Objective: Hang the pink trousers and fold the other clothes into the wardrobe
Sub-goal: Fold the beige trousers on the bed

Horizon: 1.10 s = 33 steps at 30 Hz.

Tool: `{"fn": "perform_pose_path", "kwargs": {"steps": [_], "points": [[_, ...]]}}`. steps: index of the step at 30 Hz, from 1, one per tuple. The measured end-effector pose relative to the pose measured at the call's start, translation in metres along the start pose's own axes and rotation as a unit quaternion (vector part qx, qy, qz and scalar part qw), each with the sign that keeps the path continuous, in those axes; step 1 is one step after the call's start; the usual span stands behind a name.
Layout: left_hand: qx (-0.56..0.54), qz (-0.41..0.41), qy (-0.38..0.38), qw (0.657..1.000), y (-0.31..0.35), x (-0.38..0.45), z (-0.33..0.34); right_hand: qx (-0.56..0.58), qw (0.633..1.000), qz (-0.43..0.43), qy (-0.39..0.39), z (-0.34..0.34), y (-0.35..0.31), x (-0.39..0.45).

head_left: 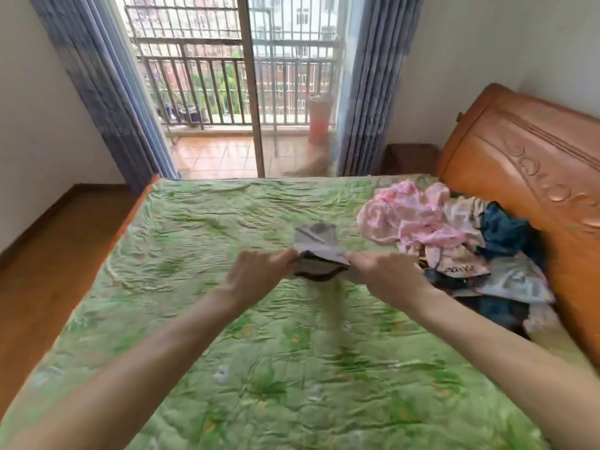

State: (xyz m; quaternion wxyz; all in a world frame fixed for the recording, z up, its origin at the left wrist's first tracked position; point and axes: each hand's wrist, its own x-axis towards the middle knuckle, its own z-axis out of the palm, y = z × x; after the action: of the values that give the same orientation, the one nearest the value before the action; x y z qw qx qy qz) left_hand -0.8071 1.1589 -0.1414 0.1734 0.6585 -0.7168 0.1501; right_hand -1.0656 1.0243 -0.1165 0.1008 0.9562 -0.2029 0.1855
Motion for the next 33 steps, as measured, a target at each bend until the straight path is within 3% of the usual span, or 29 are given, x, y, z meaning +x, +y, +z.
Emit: {"fn": "perform_pose_path", "kwargs": {"steps": [4,6,12,16,22,25,29,33], "points": [[-0.045,0.007,-0.081,0.996,0.038,-0.109,0.074,-0.012,0.985,-0.039,-0.165,0.082,-0.053,-0.099],[-0.061,-0.003,-0.122,0.991,0.057,-0.154,0.102,0.005,0.977,-0.059,-0.205,0.106,-0.079,-0.136],[-0.063,0.037,-0.233,0.97,0.096,-0.242,0.154,0.022,0.957,-0.076,-0.28,0.154,-0.143,-0.217],[-0.072,0.07,-0.306,0.947,0.118,-0.275,0.178,0.047,0.933,-0.036,-0.354,0.184,-0.17,-0.255],[-0.053,0.087,-0.445,0.89,0.15,-0.314,0.218,0.082,0.933,-0.052,-0.347,0.224,-0.187,-0.316],[-0.073,0.053,-0.44,0.893,0.158,-0.325,0.246,0.108,0.935,-0.049,-0.333,0.259,-0.189,-0.349],[-0.105,-0.044,-0.36,0.926,0.151,-0.344,0.313,0.153,0.956,0.031,-0.25,0.323,-0.191,-0.344],[-0.123,-0.1,-0.307,0.938,0.149,-0.346,0.385,0.145,0.953,0.077,-0.256,0.402,-0.189,-0.342]]}}
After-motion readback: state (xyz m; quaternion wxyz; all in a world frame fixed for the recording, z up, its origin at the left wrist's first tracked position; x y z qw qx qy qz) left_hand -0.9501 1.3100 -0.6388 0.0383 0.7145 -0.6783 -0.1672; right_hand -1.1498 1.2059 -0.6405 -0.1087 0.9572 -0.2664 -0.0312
